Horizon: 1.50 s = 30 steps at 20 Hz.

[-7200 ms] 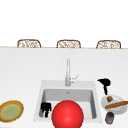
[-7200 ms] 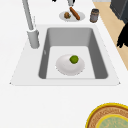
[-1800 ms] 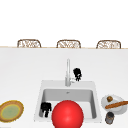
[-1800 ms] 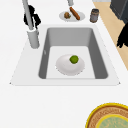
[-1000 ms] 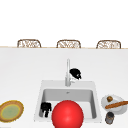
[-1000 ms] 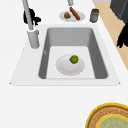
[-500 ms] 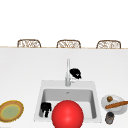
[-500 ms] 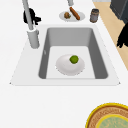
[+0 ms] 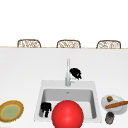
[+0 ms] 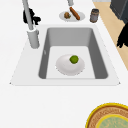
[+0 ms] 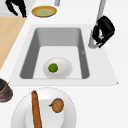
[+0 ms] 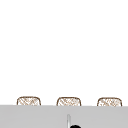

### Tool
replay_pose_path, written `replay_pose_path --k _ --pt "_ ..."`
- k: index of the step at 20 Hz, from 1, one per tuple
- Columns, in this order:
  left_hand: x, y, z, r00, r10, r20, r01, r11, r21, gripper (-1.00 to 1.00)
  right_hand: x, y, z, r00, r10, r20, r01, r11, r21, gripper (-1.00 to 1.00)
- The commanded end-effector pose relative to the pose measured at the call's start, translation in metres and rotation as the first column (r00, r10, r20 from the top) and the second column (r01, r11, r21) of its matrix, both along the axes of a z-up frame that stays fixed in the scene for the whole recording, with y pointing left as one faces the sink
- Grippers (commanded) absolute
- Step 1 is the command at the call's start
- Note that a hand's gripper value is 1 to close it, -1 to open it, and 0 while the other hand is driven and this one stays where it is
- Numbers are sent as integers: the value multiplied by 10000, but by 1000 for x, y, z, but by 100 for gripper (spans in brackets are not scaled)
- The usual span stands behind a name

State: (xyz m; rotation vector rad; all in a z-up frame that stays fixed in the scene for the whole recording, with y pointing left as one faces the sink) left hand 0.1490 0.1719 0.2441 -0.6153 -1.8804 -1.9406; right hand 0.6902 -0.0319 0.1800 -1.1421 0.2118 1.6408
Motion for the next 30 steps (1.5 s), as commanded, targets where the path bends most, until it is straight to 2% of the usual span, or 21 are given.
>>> replay_pose_path --k 1,5,11,20,22,23,24,25,26,27,28,30 --pt "0 0 0 10000 0 0 0 10000 0 0 7 0 0 9977 43 -677 41 9922 1243 100" --pt "0 0 0 10000 0 0 0 10000 0 0 14 -2 2 9956 -34 -937 190 9860 1658 100" --pt "0 0 0 10000 0 0 0 10000 0 0 25 -4 3 9916 -24 -1290 340 9693 2433 100" --pt "0 0 0 10000 0 0 0 10000 0 0 31 -8 4 9792 -429 -1981 960 9590 2667 100" --pt "0 0 0 10000 0 0 0 10000 0 0 26 0 5 9781 -479 -2025 1033 9565 2730 100" --pt "0 0 0 10000 0 0 0 10000 0 0 25 10 18 9782 -590 -1992 1017 9720 2117 100" --pt "0 0 0 10000 0 0 0 10000 0 0 24 17 17 9812 -533 -1854 778 9888 1275 100" --pt "0 0 0 10000 0 0 0 10000 0 0 24 27 7 9849 -788 -1544 854 9957 362 100" --pt "0 0 0 10000 0 0 0 10000 0 0 22 27 4 9913 -899 -959 833 9940 -703 100" --pt "0 0 0 10000 0 0 0 10000 0 0 22 29 -1 9920 -933 -854 801 9858 -1475 100" --pt "0 0 0 10000 0 0 0 10000 0 0 21 35 -7 9928 -888 -808 729 9807 -1814 100" --pt "0 0 0 10000 0 0 0 10000 0 0 21 23 -18 9938 -745 -823 593 9829 -1744 100"
